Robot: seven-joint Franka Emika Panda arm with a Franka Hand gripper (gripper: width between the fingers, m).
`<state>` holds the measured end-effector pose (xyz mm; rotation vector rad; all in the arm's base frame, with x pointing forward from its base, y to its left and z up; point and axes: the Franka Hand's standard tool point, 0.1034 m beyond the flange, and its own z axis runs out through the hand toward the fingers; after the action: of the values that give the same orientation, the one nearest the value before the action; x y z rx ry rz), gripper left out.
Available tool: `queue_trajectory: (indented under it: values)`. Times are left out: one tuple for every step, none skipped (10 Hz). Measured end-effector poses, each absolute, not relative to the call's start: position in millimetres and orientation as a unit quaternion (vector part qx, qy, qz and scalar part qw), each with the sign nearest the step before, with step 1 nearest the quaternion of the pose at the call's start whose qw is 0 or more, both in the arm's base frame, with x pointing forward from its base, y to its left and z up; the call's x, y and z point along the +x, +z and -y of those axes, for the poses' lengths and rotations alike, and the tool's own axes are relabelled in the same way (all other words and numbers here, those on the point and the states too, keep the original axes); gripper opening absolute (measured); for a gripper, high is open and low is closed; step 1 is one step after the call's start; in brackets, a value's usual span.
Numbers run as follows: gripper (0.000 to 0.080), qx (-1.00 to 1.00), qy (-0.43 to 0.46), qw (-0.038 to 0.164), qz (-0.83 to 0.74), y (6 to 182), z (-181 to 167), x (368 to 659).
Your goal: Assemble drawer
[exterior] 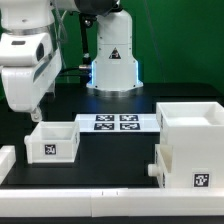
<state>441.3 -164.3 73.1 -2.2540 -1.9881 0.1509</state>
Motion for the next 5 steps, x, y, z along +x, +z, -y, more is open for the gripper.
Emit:
queue_trajectory:
  values:
    - [0.0649,-0.733,0.035,0.039,0.678,71.2,170,442]
    - [0.0649,-0.721,0.021,0.01,0.693,74.5,172,442]
    - [0.0649,-0.718,0.011,-0.011,0.695,78.2,168,441]
    - [0.0649,-0.717,0.005,-0.021,0.696,78.9,160,442]
    - [0.0649,-0.713,0.003,-0.023,0.701,76.7,150,443]
